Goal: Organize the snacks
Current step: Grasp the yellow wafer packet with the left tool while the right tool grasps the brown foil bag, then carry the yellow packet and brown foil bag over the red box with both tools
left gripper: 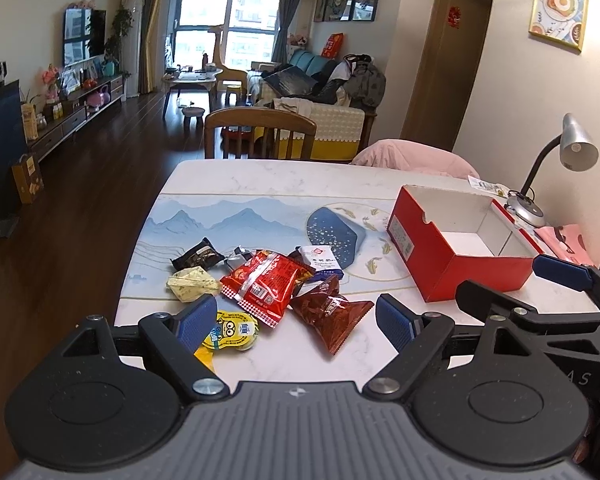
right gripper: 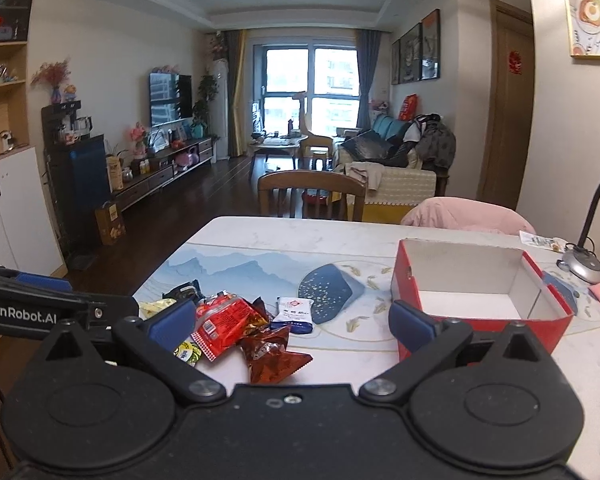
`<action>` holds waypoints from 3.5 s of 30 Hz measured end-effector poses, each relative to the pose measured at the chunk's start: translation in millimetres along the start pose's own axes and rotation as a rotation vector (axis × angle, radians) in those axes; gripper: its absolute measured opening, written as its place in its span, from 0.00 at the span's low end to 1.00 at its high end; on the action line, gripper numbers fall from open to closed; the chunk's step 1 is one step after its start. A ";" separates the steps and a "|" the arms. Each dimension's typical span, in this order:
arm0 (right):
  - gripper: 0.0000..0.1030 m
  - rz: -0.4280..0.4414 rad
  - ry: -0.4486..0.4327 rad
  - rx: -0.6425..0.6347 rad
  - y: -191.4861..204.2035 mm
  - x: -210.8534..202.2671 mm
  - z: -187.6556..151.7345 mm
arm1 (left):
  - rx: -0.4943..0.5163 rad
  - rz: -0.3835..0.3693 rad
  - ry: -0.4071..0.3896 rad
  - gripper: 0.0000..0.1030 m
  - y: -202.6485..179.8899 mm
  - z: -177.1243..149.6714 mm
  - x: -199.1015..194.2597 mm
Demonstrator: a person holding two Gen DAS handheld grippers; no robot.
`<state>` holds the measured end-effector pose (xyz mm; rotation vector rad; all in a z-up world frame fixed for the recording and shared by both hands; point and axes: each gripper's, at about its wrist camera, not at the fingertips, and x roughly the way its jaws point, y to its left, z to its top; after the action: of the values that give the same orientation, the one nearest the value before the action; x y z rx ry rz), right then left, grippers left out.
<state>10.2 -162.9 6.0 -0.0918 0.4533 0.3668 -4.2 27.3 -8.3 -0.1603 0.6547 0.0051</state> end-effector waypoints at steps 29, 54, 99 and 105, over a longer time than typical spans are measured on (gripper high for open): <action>0.92 0.109 0.312 -0.236 10.1 176.2 -37.1 | -0.206 0.233 0.317 0.84 81.4 -37.8 123.7; 0.59 0.155 0.475 -0.260 24.6 249.2 -49.9 | -0.088 0.271 0.419 0.48 90.0 -56.6 190.2; 0.32 0.212 0.446 -0.106 -30.2 153.3 -35.0 | -0.049 0.112 0.322 0.44 21.1 -28.8 126.4; 0.33 0.235 0.516 -0.232 -14.7 176.4 -48.1 | -0.078 0.124 0.329 0.44 26.9 -34.5 120.5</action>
<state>143.0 -127.2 -115.3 -0.3655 0.9347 0.6300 69.0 43.2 -112.3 -0.1982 0.9923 0.1256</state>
